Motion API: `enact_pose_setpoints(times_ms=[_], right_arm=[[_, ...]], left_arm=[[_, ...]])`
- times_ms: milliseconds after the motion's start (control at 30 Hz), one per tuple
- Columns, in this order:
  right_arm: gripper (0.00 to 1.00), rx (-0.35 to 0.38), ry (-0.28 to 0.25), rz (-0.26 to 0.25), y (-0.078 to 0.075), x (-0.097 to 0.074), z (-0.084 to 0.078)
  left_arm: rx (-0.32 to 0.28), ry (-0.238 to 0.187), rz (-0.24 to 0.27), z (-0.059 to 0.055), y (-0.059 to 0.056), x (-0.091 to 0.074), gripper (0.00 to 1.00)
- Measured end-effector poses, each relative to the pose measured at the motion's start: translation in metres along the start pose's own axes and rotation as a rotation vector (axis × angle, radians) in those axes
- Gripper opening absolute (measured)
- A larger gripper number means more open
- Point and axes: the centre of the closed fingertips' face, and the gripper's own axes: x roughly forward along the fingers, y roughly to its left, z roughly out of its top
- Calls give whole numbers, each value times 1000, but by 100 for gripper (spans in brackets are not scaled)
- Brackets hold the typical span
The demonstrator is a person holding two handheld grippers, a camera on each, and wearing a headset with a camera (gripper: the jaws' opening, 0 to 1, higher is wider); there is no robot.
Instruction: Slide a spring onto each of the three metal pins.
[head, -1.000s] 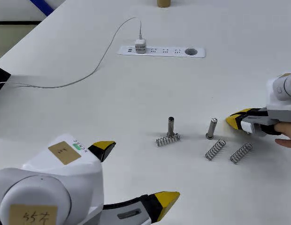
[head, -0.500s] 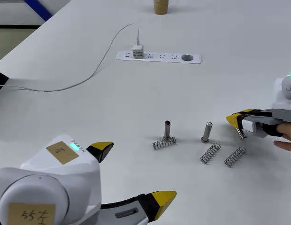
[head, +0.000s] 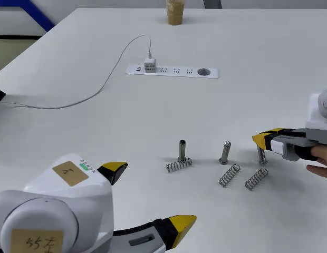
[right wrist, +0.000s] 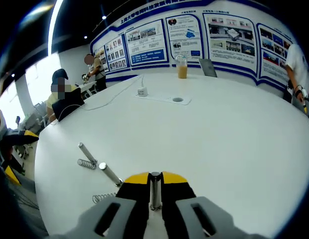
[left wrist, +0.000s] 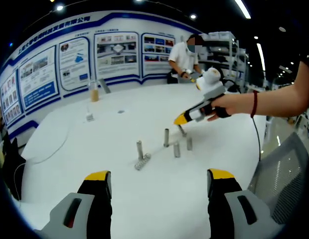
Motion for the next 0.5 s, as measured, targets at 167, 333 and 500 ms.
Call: enact_pose_setpoints(times_ms=[167, 333, 500], right_arm=[[9, 13, -4, -4, 3, -6, -2], [9, 10, -11, -10, 5, -11, -4], [9, -18, -13, -20, 8, -16, -6]], left_arm=[[6, -4, -2, 2, -1, 0, 80], [9, -6, -4, 2, -2, -1, 80], [10, -12, -2, 4, -2, -2, 80]])
